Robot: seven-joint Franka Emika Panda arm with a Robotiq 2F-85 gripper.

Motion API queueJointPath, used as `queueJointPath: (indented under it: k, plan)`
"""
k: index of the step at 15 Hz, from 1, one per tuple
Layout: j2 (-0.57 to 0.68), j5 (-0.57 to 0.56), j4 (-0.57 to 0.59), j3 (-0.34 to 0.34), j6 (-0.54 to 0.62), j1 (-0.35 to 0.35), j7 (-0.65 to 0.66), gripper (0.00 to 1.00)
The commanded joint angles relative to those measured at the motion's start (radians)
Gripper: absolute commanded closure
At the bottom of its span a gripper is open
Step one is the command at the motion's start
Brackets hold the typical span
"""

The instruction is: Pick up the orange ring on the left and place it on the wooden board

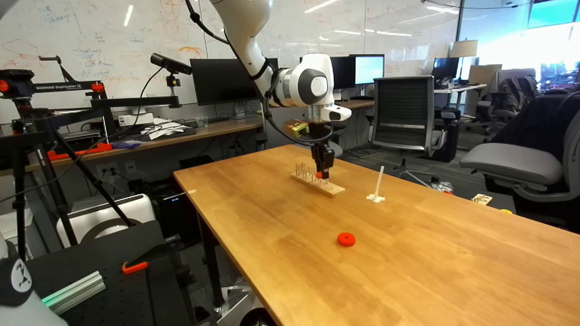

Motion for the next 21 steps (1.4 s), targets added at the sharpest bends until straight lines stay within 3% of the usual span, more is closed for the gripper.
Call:
queueJointPath:
  k: [1,21]
  plan:
    - [0.020,0.014,0.043,-0.003,-0.031,0.004,0.001,0.82]
    - [0.032,0.041,0.023,0.014,-0.041,-0.006,-0.003,0.82]
